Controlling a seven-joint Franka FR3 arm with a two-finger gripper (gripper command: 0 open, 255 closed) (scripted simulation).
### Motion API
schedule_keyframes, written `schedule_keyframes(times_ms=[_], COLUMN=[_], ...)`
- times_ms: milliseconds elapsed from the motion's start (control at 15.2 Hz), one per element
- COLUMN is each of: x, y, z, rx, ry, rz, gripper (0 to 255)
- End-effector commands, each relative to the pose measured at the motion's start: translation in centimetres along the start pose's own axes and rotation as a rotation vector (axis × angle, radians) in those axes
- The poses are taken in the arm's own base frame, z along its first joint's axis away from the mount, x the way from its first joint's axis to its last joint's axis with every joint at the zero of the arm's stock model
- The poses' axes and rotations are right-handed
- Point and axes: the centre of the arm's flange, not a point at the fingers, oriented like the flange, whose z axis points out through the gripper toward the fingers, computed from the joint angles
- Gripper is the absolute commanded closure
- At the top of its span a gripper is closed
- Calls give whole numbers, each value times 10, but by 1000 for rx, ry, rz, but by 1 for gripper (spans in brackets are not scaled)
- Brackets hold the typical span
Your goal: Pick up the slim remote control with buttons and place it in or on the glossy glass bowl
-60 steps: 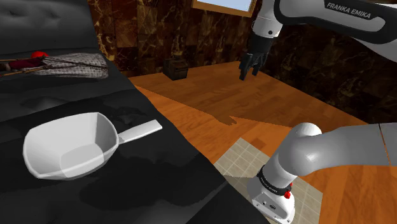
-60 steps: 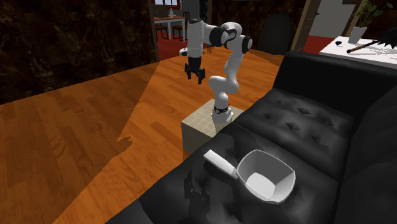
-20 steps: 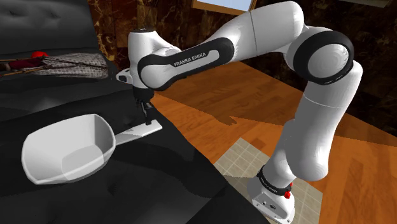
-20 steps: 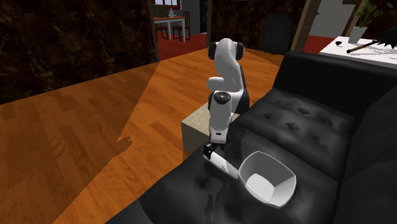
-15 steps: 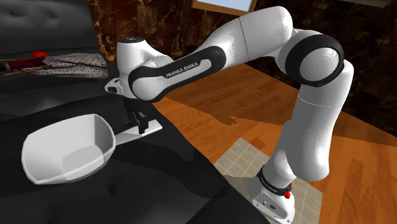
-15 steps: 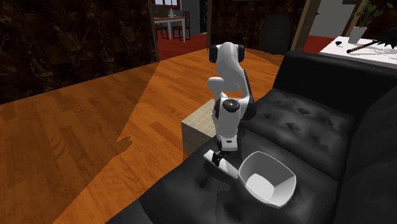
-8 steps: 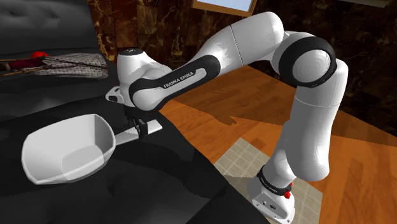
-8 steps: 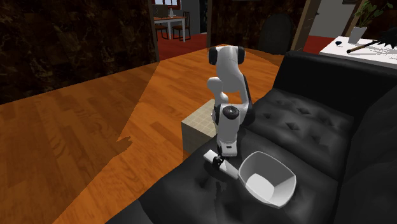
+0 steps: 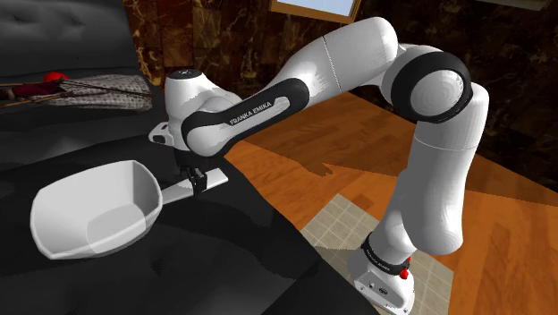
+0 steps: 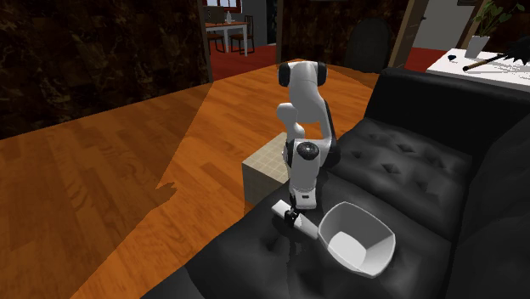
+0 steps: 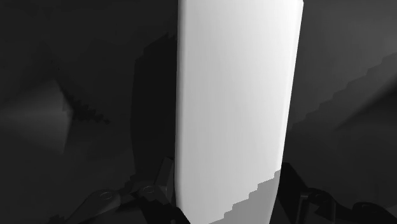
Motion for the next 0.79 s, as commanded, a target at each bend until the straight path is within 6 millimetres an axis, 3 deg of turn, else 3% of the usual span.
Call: schedule_keyframes(times_ms=[0,462,726], x=[0,0,0], y=[0,0,0], z=[0,0,-21], rx=[0,0,0], ry=[0,0,0], rz=[0,0,0], gripper=[255,255,255])
